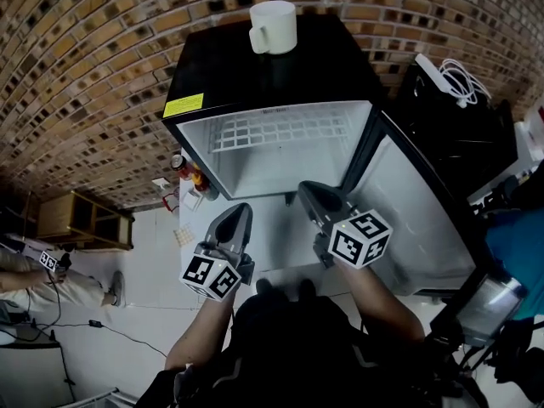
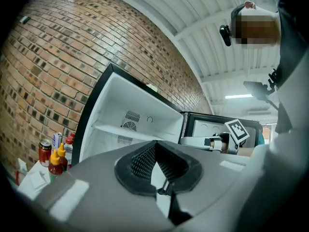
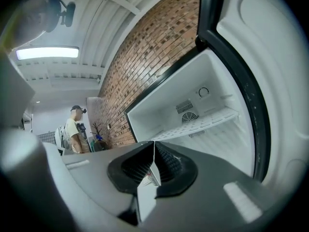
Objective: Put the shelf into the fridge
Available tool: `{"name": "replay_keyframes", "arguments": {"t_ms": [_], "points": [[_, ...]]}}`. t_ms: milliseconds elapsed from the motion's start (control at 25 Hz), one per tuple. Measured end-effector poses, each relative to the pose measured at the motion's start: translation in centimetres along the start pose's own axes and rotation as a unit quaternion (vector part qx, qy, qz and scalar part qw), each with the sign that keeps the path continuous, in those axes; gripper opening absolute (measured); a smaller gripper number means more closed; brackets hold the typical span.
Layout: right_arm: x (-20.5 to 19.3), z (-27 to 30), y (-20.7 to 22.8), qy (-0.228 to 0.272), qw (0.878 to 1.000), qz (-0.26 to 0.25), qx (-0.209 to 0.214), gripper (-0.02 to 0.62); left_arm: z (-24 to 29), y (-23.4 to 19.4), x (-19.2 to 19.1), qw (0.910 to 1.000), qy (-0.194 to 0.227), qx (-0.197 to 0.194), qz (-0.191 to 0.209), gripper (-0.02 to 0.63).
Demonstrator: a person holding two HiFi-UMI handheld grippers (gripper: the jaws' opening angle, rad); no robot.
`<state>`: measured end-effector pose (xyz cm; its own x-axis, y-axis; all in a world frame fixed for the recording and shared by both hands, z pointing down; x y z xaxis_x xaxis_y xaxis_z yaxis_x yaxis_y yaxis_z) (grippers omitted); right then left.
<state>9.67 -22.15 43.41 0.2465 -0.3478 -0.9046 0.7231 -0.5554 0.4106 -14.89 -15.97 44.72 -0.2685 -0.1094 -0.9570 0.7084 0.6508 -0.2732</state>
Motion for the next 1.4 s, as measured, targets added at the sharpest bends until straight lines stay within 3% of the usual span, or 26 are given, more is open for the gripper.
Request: {"name": "replay_keyframes", "arguments": {"t_ms": [200,440,720,840,960,1080,1400], "points": [[0.4,0.0,-2.6,0.012,0.999,-0.032,-0.003,0.008,-3.3,-1.6,2.1,0.9998,-0.007,0.012,0.016,-0.011],[0.5,0.2,-5.8,0.031,0.998,-0.044,-0.039,0.008,-7.7,-3.3,5.1,0.9996,-0.001,-0.002,0.029,-0.011],[0.7,-2.4,-8.0,0.054,0.983,-0.108,-0.138,0.006,-11.1,-6.5,5.3,0.9996,-0.018,0.003,0.022,-0.010],[0.9,-3.7,-8.1,0.068,0.979,-0.107,-0.161,0.006,-11.5,-6.6,5.7,0.9998,-0.015,0.001,0.015,-0.009],[1.0,-4.8,-7.9,0.069,0.976,-0.106,-0.178,0.006,-10.9,-5.9,6.9,0.9990,-0.017,-0.027,0.030,-0.009],[0.7,-5.4,-7.6,0.062,0.968,-0.136,-0.200,0.006,-10.4,-5.6,7.3,0.9973,-0.031,-0.026,0.061,-0.009],[1.2,-6.3,-7.0,0.069,0.971,-0.136,-0.185,0.006,-10.1,-4.8,7.1,0.9979,-0.025,-0.017,0.058,-0.009]]}}
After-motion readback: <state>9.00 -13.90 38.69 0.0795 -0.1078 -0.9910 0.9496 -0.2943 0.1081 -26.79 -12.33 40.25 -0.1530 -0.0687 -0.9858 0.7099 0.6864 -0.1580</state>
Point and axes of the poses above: the fingertips, and each gripper's own axes: z forward along the fingers, y to its right, x out of its top, the point moved 10 cm from there along -z, backward along the fingers, and after that the axes turned 9 degrees about -x, right-handed, at the moved point
